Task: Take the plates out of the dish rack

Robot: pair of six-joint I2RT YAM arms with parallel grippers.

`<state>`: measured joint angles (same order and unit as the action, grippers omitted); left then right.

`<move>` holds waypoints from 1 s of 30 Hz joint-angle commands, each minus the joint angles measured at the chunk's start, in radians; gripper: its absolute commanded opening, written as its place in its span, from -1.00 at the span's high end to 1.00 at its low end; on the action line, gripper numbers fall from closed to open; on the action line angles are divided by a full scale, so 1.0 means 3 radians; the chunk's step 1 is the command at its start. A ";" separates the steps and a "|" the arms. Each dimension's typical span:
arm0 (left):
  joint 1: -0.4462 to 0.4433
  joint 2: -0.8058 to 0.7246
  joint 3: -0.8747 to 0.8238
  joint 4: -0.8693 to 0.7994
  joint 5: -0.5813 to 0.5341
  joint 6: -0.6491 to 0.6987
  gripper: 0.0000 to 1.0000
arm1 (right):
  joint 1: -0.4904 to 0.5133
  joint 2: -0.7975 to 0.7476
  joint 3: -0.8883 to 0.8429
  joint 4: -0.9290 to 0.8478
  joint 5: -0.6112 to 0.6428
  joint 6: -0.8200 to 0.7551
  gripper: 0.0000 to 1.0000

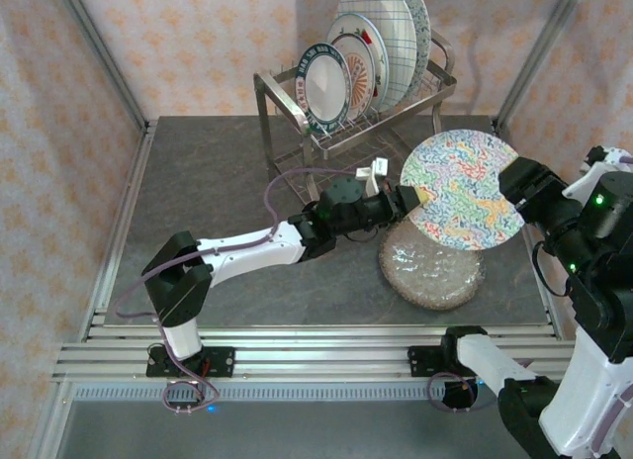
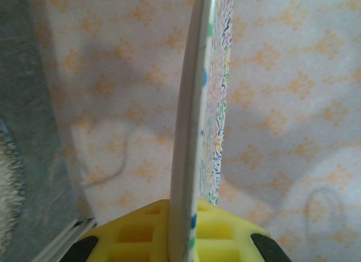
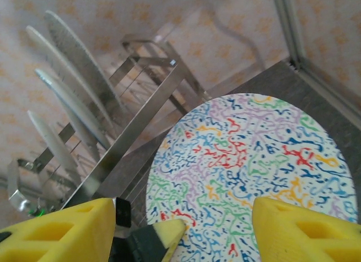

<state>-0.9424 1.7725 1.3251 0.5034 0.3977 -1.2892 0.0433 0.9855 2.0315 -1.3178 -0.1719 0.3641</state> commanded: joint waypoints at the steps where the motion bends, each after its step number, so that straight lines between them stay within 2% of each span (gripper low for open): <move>1: 0.0015 -0.0208 -0.0124 0.0139 0.0096 0.0186 1.00 | 0.0017 0.0058 0.0085 -0.0029 -0.0289 -0.0129 -0.29; 9: -0.0017 -0.0184 -0.0380 0.0159 0.0010 0.0288 1.00 | 0.0014 0.0083 0.0009 -0.0290 -0.0354 -0.0128 -0.28; 16: -0.0120 -0.0119 -0.0611 0.0317 -0.0156 0.0279 1.00 | 0.0014 -0.0008 -0.0274 -0.0337 -0.0424 -0.0013 -0.28; 30: -0.0321 0.0217 -0.1008 0.1024 -0.0559 -0.0044 1.00 | 0.0014 -0.0297 -0.0937 -0.0375 -0.0380 0.0251 -0.24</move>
<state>-1.0264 1.8168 1.0336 0.6506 0.2794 -1.2682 0.0433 0.9165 1.7756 -1.4292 -0.2966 0.4011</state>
